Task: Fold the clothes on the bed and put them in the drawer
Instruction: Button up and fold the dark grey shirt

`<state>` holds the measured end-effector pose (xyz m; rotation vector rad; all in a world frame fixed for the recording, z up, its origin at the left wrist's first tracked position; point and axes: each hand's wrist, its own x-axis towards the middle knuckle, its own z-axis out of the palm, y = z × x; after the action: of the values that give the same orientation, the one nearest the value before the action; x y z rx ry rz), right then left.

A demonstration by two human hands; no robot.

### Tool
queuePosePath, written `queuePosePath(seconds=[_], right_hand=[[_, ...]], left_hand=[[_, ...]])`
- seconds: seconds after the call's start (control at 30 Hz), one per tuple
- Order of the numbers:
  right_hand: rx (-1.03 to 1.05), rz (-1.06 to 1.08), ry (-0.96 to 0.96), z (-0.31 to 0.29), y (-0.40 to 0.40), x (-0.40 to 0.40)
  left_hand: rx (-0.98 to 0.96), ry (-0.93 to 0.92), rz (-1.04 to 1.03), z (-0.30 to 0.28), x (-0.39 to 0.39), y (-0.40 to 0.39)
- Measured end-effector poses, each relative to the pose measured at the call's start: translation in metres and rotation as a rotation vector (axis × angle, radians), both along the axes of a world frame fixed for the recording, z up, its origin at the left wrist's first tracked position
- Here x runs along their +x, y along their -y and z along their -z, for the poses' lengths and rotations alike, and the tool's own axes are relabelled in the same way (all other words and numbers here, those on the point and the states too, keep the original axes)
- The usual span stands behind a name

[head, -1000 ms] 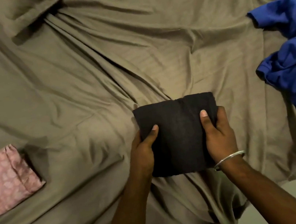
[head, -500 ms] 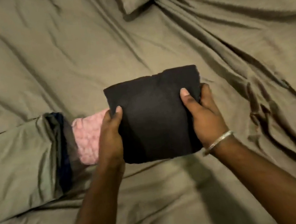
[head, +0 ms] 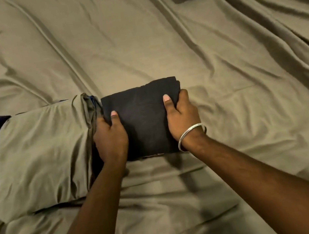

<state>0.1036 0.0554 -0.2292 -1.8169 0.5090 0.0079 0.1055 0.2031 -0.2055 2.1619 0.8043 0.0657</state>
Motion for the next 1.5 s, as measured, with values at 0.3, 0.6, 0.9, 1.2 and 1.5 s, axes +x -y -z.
queuePosePath(seconds=[0.3,0.6,0.9,1.2,1.5], right_hand=[[-0.423,-0.177,-0.096,0.015,0.002,-0.002],[-0.213,-0.289,-0.109,0.012,0.056,-0.008],[-0.419,0.33,-0.059,0.036,0.296,-0.093],[-0.822,0.71,-0.136,0.034,0.525,-0.186],[-0.827,0.995,-0.451,0.033,0.645,-0.217]], left_hand=[[0.592,-0.109,0.369,0.029,-0.018,0.011],[0.671,-0.029,0.36,0.012,-0.019,0.052],[0.271,0.039,0.889,0.026,-0.047,0.302],[0.388,-0.239,1.319,0.073,-0.081,0.538],[0.635,-0.426,1.25,0.09,-0.094,0.565]])
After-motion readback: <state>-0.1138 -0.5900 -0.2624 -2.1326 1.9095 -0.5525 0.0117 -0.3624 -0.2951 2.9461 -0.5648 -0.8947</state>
